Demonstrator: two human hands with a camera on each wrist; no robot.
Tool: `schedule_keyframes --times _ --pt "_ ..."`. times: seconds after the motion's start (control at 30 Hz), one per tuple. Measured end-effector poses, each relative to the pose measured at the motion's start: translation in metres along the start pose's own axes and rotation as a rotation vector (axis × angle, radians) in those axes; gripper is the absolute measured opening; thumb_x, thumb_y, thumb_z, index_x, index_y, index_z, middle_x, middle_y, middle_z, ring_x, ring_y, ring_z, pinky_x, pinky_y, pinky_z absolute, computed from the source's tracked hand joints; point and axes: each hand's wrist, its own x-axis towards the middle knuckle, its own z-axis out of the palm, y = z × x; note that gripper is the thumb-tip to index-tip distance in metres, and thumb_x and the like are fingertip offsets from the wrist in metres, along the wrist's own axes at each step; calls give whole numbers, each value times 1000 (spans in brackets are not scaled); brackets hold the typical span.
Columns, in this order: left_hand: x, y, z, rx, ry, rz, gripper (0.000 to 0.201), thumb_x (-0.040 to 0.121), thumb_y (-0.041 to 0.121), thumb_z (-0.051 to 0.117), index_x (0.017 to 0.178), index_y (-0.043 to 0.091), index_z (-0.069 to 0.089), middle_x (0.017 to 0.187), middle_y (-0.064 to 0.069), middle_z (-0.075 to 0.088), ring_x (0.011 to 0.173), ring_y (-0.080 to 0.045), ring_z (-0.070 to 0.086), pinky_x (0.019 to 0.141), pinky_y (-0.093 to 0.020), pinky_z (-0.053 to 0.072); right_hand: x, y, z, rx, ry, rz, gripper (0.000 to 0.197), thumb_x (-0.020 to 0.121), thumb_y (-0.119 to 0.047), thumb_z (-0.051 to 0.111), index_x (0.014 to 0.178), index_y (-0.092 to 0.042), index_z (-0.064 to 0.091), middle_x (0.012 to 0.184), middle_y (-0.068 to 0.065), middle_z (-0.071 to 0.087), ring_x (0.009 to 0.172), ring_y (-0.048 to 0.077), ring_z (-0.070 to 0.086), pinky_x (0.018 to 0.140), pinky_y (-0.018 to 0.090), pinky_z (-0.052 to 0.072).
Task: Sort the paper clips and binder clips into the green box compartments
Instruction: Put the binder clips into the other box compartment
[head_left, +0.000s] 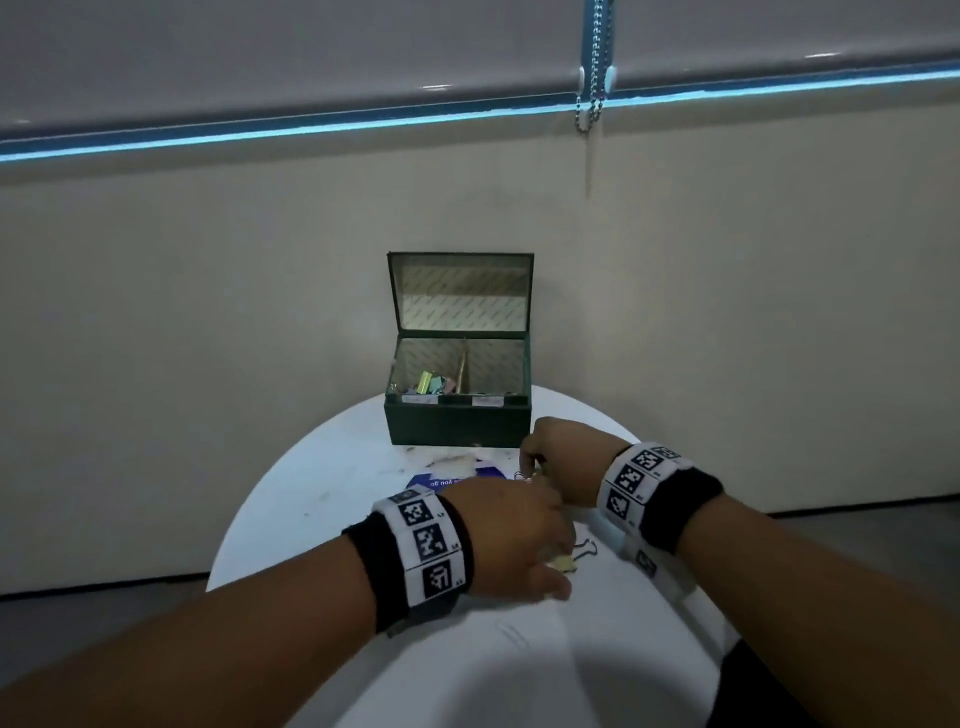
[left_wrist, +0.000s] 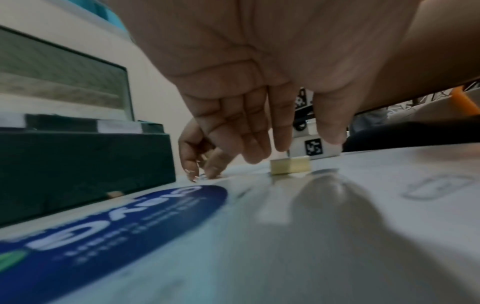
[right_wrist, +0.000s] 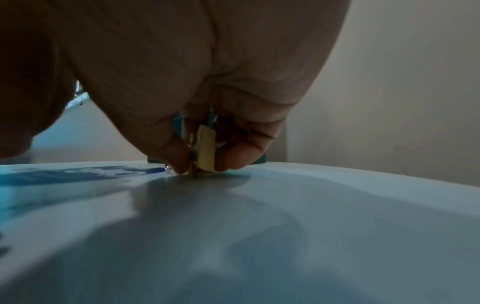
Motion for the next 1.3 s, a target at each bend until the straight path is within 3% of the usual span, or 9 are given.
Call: schedule_keyframes --times 0.27,0.47,0.6,0.7,0.8,0.87,1.03,1.2,1.3 --pt "8 11 2 1 -51 -20 16 92 37 61 100 22 63 102 2 56 93 -22 58 81 -40 54 -1 2 5 32 57 -25 8 83 -15 58 85 -21 62 92 -2 62 82 18 58 73 28 49" --pt "-6 -14 1 -116 -13 -55 27 91 27 57 118 29 62 117 7 59 107 -16 56 93 -33 48 -2 4 7 74 113 -18 7 85 -18 55 83 -25 55 88 -5 62 81 18 59 76 33 53" --pt "-17 -37 -12 -249 121 -175 44 90 32 59 131 46 47 110 17 64 93 -4 55 87 -24 48 -2 3 2 92 170 -57 13 87 -28 54 74 -29 51 80 -8 61 77 17 59 76 36 53" --pt "-24 -65 -27 -404 225 -311 58 90 32 66 138 50 39 106 21 65 94 2 59 88 -24 52 -5 0 -1 84 223 -112 10 90 -32 61 93 -30 71 101 -7 65 93 14 60 86 31 51" --pt "-27 -96 -38 -515 386 -444 59 88 32 70 138 45 42 97 16 62 89 -2 60 85 -26 53 -8 -1 -7 115 269 -133 16 92 -32 62 103 -28 73 104 -9 66 93 9 59 87 27 52" --pt "-29 -116 -44 -523 467 -522 51 87 34 71 133 40 50 97 14 61 90 -6 60 84 -27 52 -8 -2 -16 183 261 -100 11 93 -31 61 98 -28 70 95 -11 67 84 7 61 82 27 54" --pt "-23 -153 -49 -597 618 -650 11 84 38 73 83 28 68 83 9 69 78 -12 67 78 -36 59 18 -14 -40 411 426 8 8 91 -23 67 83 -24 64 79 -6 66 72 8 61 67 22 48" --pt "-12 -163 -49 -657 727 -693 14 89 34 70 83 21 67 78 3 71 69 -15 69 72 -38 61 50 -39 -56 577 569 80 10 90 -22 69 82 -17 65 77 6 69 71 20 66 62 26 52" --pt "-10 -166 -49 -590 732 -718 15 89 38 68 87 23 68 83 6 70 73 -12 67 74 -35 58 58 -52 -55 648 559 77 5 90 -21 69 86 -19 68 79 4 72 75 21 70 72 36 60"
